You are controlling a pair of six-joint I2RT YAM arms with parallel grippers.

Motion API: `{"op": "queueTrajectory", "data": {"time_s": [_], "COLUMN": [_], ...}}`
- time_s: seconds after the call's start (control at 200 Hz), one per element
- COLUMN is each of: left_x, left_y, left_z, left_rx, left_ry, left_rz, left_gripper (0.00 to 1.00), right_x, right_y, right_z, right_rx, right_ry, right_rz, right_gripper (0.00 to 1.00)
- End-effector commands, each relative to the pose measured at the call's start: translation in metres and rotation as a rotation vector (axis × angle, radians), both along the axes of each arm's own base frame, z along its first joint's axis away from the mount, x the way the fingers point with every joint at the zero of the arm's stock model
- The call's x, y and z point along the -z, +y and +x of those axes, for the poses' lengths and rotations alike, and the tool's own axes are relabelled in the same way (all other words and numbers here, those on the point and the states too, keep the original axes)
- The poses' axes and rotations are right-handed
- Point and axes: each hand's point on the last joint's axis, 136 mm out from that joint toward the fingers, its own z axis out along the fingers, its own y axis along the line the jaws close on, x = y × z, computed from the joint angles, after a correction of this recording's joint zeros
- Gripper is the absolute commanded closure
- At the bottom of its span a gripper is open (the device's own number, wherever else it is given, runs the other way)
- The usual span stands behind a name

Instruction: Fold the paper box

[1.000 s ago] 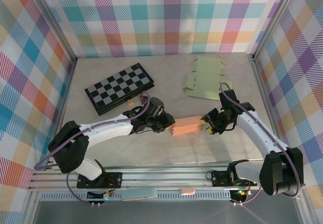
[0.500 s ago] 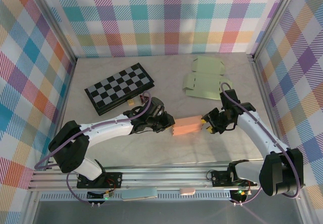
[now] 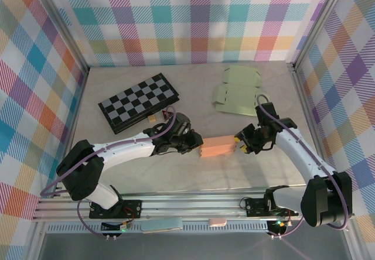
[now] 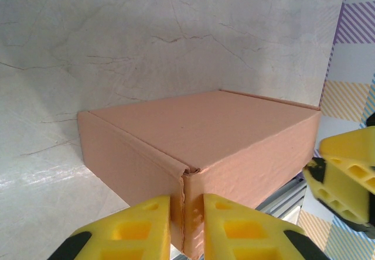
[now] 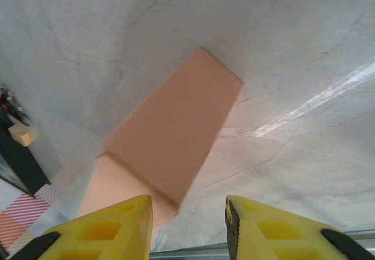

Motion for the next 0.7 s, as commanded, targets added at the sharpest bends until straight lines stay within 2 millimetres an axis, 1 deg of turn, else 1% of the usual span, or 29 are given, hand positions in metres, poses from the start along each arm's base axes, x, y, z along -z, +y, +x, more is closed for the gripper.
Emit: {"op": "queueTrajectory", "data": {"time_s": [0.0, 0.07, 0.12, 0.255, 0.395, 0.495, 0.695], "left_x": [0.035, 0.03, 0.024, 0.0, -0.019, -0.018, -0.004], "left_y": [0.018, 0.017, 0.017, 0.016, 0.015, 0.009, 0.0], "left_z": [-0.016, -0.014, -0.012, -0.008, -0.008, -0.013, -0.018], "left_rx": [0.023, 0.025, 0.027, 0.048, 0.052, 0.079, 0.102], "left_ry": [0.084, 0.065, 0.047, -0.017, -0.049, -0.021, 0.028], "left_rz": [0.113, 0.108, 0.106, 0.1, 0.057, 0.037, 0.012], "left_gripper": [0.81, 0.8, 0.77, 0.69, 0.66, 0.68, 0.72], "right_x": [0.016, 0.016, 0.015, 0.01, 0.01, 0.011, 0.011], "right_y": [-0.002, -0.003, -0.003, -0.004, -0.004, -0.003, -0.003], "right_z": [-0.011, -0.011, -0.011, -0.009, -0.008, -0.009, -0.008], "right_rx": [0.025, 0.031, 0.033, 0.039, 0.044, 0.045, 0.05], "right_ry": [0.066, 0.064, 0.058, 0.049, 0.05, 0.054, 0.056], "right_rz": [0.003, 0.001, -0.001, -0.006, -0.003, -0.001, 0.003], "right_gripper": [0.63, 0.63, 0.64, 0.64, 0.64, 0.64, 0.64]}}
